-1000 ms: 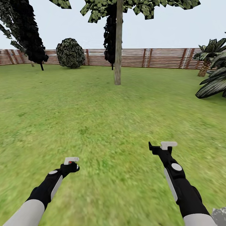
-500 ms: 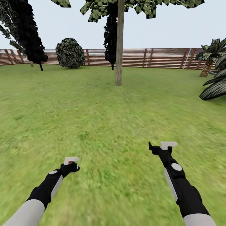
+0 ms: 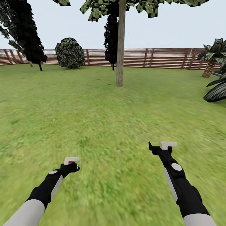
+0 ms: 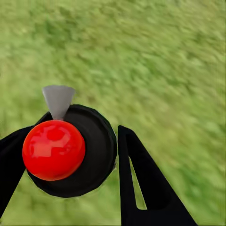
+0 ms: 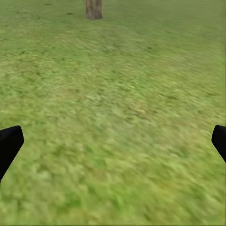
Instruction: In the garden, pick up the pesticide atomizer on the floor and spray pesticide onto both trees until each tree trunk is fully covered.
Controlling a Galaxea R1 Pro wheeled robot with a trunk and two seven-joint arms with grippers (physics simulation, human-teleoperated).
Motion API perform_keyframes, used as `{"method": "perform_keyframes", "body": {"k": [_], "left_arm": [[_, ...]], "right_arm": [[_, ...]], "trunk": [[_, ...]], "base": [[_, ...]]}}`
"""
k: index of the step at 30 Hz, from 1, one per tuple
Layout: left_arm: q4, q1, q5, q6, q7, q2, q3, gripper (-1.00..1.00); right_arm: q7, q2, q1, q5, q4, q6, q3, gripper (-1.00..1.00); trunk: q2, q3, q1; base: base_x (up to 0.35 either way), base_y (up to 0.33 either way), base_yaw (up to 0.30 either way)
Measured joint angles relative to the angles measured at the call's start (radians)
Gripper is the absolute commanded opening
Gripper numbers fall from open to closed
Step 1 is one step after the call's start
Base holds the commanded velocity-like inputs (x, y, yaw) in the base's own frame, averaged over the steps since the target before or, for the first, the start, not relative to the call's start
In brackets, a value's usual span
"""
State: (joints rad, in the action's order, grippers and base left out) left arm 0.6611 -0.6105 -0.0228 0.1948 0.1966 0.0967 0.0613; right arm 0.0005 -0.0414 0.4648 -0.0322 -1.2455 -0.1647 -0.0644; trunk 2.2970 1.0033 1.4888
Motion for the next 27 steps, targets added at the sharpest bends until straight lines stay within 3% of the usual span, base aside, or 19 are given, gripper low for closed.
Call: {"method": "perform_keyframes", "body": {"k": [27], "left_arm": [[0.000, 0.000, 0.000, 0.000, 0.001, 0.000, 0.000, -1.00]], "right_arm": [[0.000, 0.000, 0.000, 0.000, 0.000, 0.001, 0.000, 1.00]], "trunk": [[0.000, 0.000, 0.000]], "base": [[0.340, 0.083, 0.000]]}}
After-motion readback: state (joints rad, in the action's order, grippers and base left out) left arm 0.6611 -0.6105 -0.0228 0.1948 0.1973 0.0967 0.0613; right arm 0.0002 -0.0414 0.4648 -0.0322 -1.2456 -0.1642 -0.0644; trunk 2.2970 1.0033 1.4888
